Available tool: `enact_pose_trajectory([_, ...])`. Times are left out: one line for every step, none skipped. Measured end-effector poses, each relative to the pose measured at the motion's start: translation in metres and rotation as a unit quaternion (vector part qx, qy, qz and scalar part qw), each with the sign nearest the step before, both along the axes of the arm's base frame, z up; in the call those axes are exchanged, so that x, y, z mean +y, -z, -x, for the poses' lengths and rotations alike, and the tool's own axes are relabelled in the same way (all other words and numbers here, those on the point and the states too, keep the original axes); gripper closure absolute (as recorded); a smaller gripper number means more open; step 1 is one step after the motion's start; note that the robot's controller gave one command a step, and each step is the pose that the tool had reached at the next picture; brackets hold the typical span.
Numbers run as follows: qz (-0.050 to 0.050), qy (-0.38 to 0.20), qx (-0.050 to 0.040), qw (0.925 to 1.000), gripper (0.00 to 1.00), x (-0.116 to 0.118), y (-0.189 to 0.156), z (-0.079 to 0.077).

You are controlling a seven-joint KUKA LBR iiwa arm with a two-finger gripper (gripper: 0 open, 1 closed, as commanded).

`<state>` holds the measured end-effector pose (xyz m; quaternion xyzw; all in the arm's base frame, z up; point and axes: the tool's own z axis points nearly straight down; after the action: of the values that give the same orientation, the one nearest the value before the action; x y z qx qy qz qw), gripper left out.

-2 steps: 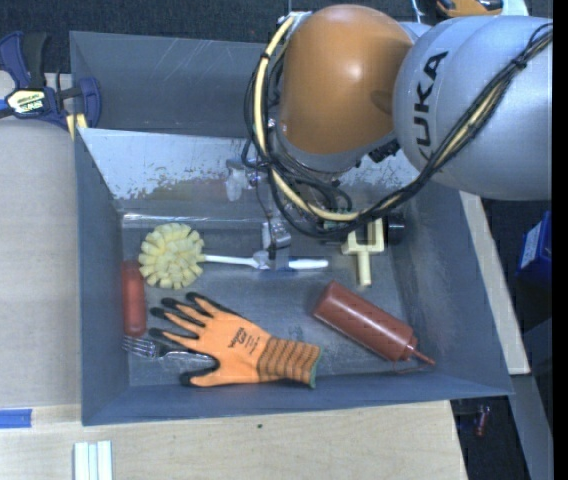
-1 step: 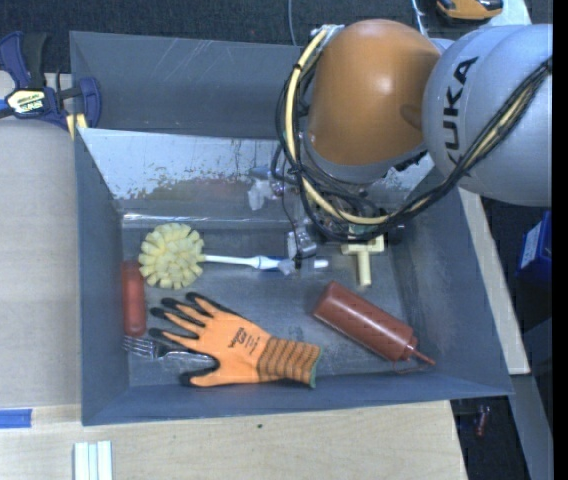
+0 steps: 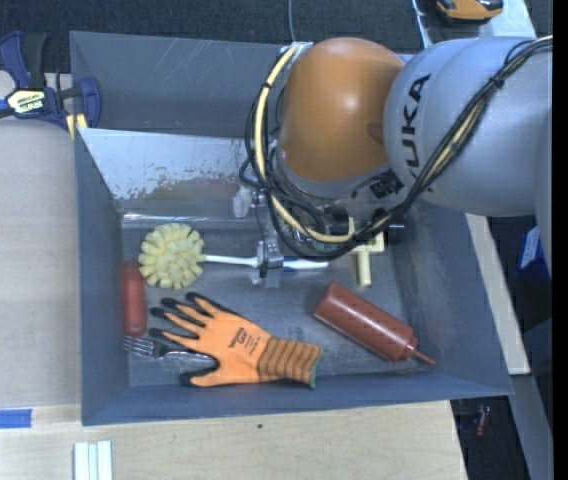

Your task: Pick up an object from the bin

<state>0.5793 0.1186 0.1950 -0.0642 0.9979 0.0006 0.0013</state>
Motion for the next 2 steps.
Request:
enact_pose_trajectory([0.001,-0.113,-0.0017,0.9936,0.00,-0.017,0.028,0.005])
enact_pose_trajectory([0.001,-0.114,-0.0016,0.9935,0.00,0.009,0.035,0.021])
